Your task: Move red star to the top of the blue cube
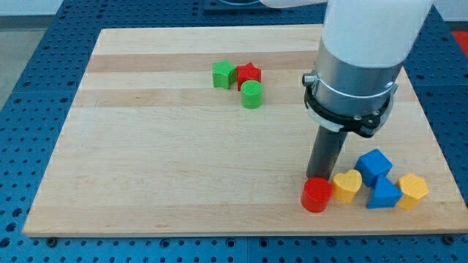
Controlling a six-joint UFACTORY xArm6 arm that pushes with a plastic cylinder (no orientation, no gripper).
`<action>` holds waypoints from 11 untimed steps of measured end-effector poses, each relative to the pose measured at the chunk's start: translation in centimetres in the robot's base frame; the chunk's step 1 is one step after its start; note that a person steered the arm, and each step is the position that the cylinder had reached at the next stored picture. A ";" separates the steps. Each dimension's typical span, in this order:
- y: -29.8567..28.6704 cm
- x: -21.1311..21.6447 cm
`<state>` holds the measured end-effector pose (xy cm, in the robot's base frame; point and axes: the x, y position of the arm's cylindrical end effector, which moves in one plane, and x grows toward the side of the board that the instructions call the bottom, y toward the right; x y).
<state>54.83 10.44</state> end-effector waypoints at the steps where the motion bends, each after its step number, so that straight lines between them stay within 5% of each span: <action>1: -1.8 -0.6; 2: -9.4 -0.9; 4: -18.3 -14.1; 7: -17.3 -24.8; 11: -3.3 -13.4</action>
<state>41.47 7.18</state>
